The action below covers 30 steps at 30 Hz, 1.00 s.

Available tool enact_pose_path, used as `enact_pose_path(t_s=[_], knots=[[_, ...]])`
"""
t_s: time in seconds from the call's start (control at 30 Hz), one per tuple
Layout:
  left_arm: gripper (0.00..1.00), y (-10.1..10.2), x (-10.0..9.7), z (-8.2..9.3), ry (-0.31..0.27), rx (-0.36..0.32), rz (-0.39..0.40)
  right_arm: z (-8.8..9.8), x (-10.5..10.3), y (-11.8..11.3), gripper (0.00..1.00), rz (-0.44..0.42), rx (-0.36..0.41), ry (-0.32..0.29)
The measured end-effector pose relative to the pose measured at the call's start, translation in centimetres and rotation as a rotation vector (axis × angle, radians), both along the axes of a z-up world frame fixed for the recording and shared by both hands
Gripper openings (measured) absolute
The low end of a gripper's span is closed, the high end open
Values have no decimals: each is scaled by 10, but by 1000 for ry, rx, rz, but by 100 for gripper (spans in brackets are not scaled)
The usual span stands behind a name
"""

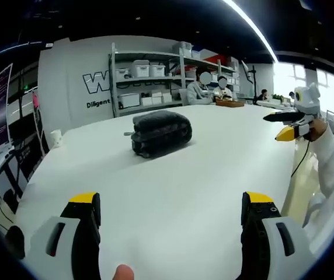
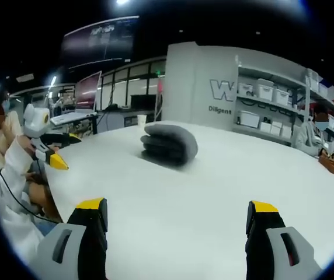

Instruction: Open the folded towel by lifting each exposed corner and separating the folded layers until the towel lies flat within the target outline without major curled edges

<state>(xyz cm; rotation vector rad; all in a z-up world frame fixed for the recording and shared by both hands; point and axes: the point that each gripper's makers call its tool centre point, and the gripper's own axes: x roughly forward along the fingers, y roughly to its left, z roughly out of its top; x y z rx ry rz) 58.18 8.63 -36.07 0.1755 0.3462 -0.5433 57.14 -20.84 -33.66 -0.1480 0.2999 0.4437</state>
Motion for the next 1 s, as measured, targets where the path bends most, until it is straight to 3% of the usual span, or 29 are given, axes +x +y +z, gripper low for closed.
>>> enact_pose_path(t_s=[0.27,0.37,0.57,0.7,1.0], knots=[[100,11,-3,0,-5,-5,-5,10,14,13,99,21,-11,-35],[100,16,-4,0,-17,-18,2,19,26,16,99,39,-98,-54],[100,19,-6,-3,-13,7,4,40,48,32,98,78,-172,-93],[100,17,-8,-1,-19,-18,-12,59,67,53,98,116,-244,-131],[100,23,-14,-10,-9,7,0,74,103,103,95,215,-382,-193]])
